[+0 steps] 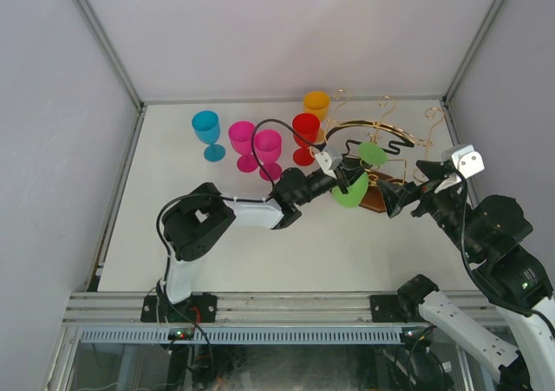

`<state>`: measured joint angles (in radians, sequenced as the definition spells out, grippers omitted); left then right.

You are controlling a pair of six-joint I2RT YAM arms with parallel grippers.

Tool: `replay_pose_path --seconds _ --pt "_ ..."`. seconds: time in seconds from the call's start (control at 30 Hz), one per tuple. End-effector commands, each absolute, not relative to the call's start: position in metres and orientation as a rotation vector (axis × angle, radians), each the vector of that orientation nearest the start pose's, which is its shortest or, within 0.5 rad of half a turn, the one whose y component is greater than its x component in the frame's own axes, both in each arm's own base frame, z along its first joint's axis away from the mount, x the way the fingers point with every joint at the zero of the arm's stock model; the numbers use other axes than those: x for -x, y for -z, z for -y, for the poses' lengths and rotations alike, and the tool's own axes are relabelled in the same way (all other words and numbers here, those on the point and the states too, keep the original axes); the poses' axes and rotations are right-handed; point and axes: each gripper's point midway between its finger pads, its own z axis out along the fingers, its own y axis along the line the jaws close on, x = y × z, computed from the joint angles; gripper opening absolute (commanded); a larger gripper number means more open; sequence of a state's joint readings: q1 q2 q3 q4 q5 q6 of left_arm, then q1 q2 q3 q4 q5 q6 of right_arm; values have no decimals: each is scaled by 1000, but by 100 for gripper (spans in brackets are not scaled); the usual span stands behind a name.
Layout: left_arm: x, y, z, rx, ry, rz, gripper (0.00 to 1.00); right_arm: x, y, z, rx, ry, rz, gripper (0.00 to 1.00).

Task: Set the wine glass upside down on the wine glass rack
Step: Turn the wine glass upside down at the wine rack.

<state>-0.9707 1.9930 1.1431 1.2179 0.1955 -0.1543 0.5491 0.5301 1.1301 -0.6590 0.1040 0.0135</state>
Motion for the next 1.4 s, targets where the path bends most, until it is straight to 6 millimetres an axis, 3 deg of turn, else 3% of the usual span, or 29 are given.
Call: replay_pose_path --seconds 0.0,0.37,0.83,1.17,1.37 --pt "-277 -284 511 -719 1110 -977 0 -186 -383 -88 345 -322 -1587 100" --pt "-262 -277 518 -776 1082 -966 0 -185 -382 -86 342 -315 -1592 100" --pt "-262 -284 480 -621 1035 -987 0 -187 -380 -90 353 -324 -1598 100" --pt "-277 -284 468 -516 982 -1024 1 -188 -378 -91 359 -325 -1606 100" --pt "-286 -279 477 -523 963 -1079 6 -188 -378 -91 362 -322 -1607 100"
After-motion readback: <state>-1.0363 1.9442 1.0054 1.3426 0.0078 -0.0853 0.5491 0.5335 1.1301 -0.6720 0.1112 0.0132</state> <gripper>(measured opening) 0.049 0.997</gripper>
